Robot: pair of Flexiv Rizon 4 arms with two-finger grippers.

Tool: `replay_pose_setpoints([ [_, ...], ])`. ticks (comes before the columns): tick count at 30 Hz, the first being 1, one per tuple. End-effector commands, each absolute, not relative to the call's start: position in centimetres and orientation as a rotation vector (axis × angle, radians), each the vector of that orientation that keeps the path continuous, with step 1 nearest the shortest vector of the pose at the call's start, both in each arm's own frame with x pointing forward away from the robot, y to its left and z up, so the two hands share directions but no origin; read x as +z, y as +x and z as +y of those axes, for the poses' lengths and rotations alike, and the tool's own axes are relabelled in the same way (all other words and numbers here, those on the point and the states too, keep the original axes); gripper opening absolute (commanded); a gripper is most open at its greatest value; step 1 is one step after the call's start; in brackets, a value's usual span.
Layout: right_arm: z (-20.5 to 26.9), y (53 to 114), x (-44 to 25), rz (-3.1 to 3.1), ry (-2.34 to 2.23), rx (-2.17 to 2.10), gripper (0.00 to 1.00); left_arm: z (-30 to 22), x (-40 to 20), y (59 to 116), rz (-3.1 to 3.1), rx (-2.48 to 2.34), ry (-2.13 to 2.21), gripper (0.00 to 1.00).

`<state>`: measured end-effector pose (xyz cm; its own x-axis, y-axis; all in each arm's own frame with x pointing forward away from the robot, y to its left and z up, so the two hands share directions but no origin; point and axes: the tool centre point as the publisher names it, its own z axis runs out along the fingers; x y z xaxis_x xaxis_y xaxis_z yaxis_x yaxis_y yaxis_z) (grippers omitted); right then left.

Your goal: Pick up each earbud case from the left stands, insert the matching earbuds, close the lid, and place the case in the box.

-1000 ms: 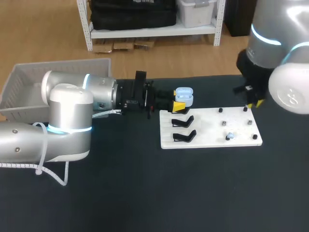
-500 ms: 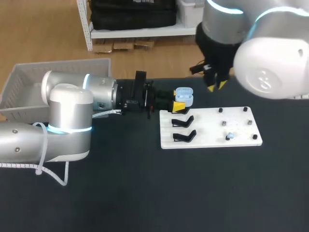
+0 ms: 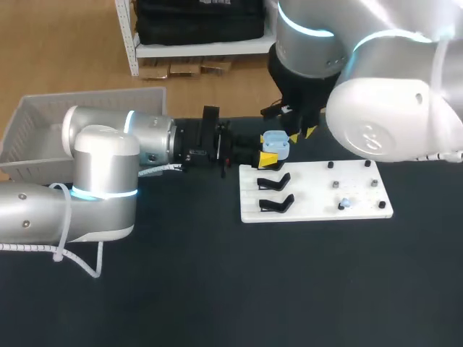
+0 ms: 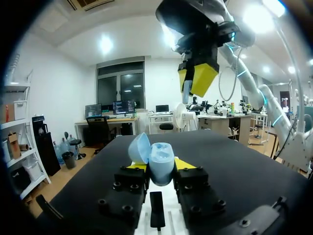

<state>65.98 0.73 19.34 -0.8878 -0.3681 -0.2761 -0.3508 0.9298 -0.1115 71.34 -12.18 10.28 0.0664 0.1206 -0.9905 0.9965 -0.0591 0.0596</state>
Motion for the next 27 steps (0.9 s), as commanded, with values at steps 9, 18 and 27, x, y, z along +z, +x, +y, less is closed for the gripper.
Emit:
replay_pose_setpoints([
  [9, 2.1, 66.9, 19.2, 2.849, -0.145, -0.157, 0.00, -12.2, 10.2, 71.2, 1.223, -1.135, 1.364, 0.00],
  [18, 2.6, 67.8, 18.2, 2.956, 0.453, -0.235, 0.00, -12.2, 10.2, 71.2, 1.223, -1.135, 1.364, 0.00],
  [27, 1.9, 68.1, 17.6, 2.934, 0.607, -0.098, 0.00, -12.2, 10.2, 71.2, 1.223, -1.135, 1.364, 0.00],
])
